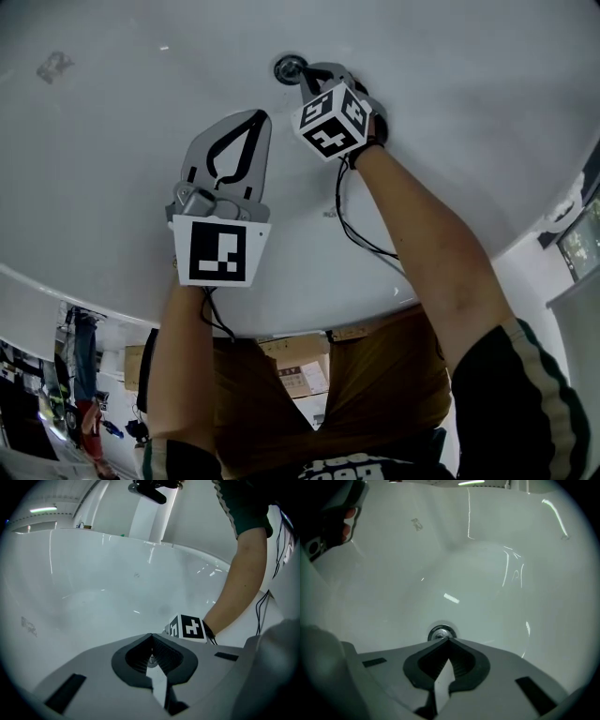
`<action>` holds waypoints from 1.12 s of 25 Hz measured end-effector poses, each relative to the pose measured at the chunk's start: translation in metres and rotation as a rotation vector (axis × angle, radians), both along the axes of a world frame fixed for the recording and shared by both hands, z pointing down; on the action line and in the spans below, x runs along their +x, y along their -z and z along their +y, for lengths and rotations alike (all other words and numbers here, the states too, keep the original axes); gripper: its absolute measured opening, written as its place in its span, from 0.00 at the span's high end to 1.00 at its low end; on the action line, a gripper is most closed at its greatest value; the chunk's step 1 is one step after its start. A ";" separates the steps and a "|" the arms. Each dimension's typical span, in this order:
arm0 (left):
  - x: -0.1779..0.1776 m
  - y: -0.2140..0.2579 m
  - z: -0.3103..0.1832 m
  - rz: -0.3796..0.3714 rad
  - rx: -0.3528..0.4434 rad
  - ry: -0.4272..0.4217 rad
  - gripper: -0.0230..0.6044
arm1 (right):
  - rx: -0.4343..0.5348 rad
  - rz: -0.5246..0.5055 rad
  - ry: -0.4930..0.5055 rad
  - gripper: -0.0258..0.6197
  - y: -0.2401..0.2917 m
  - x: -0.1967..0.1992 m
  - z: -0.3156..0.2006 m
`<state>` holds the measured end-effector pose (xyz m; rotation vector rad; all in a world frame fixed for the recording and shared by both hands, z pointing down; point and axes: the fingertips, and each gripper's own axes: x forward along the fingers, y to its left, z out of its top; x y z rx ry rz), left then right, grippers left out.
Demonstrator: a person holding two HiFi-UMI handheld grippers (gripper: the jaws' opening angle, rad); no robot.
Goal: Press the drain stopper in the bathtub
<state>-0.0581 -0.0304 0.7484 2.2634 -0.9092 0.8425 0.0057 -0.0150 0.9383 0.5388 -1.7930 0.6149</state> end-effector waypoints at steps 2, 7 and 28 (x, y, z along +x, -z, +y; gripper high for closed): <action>0.005 0.005 0.002 -0.012 -0.009 -0.006 0.95 | -0.001 -0.008 -0.006 0.95 0.010 0.008 -0.002; -0.010 0.046 0.050 -0.043 0.028 -0.008 0.95 | 0.022 -0.054 -0.032 0.95 0.058 -0.006 0.047; 0.005 0.110 0.065 -0.076 0.076 -0.095 0.95 | 0.080 -0.305 -0.097 0.95 0.184 -0.031 0.061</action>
